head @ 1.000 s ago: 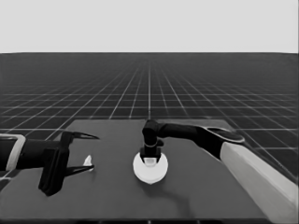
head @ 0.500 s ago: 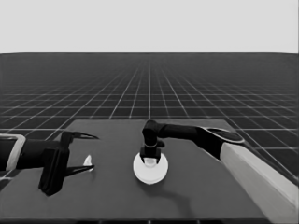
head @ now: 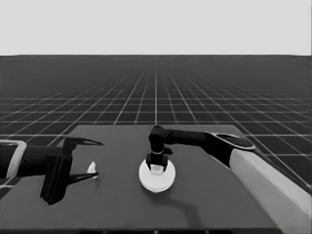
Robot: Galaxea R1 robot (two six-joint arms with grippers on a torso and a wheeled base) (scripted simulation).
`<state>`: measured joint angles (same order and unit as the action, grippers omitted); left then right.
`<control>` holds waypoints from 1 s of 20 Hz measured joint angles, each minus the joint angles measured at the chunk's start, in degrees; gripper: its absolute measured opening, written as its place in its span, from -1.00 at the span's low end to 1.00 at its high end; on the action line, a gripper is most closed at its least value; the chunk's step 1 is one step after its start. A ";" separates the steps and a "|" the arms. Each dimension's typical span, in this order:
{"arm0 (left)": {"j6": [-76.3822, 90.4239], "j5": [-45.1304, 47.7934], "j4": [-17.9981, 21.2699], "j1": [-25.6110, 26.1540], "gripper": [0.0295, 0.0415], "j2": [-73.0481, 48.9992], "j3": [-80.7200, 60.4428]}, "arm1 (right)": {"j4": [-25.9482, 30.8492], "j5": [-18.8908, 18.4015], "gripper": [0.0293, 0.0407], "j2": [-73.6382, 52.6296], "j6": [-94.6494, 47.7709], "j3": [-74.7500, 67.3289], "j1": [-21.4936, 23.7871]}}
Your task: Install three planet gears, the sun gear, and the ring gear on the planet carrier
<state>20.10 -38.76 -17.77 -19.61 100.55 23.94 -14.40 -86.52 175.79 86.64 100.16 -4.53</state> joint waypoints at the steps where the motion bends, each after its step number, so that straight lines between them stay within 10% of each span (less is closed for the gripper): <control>1: 0.00 0.00 0.00 0.00 0.49 0.00 0.00 | 0.00 0.00 -0.03 0.00 0.50 0.00 0.00; 20: 0.00 0.00 0.00 0.00 0.49 0.00 0.00 | 0.01 0.00 -0.03 0.00 10.00 0.00 0.00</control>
<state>20.10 -38.76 -17.77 -19.61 100.55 23.94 -14.39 -86.52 175.79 96.63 100.15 -4.54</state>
